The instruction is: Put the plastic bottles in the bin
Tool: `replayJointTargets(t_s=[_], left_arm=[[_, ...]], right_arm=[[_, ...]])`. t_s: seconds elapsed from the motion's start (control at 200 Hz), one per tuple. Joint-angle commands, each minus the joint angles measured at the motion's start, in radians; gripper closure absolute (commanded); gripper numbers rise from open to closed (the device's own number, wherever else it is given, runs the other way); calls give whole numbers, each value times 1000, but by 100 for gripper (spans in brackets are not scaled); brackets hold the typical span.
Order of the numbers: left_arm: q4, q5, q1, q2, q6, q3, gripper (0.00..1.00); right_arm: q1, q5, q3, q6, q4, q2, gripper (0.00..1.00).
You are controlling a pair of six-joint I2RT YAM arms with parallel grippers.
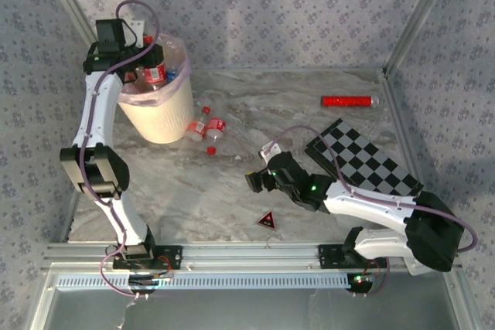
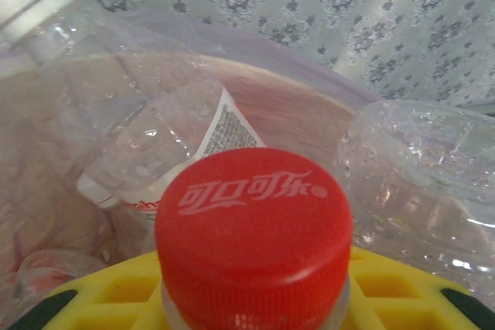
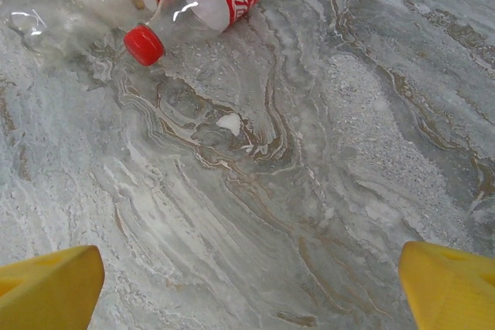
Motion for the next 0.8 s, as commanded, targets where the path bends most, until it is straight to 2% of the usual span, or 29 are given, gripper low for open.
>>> replayJointTargets(t_s=[0.0, 0.25, 0.425, 0.59, 0.685, 0.73, 0.8], left_arm=[[-14, 109, -68, 46, -71, -45, 100], [47, 160, -137, 113, -197, 16, 100], [60, 171, -222, 155, -236, 65, 100], [10, 150, -307, 200, -243, 145, 100], [-19, 129, -341, 224, -246, 187, 100], [-26, 121, -350, 230, -246, 200, 100], [-37, 111, -354, 236, -243, 216, 98]], right_arm=[[-12, 24, 37, 16, -67, 8, 0], [-64, 40, 65, 109, -178, 5, 0], [-154, 40, 70, 219, -262, -33, 2], [-295, -44, 66, 321, -304, -76, 11], [-390, -107, 71, 359, -279, -71, 21], [-410, -124, 80, 361, -260, -58, 25], [-419, -135, 104, 356, -228, -16, 26]])
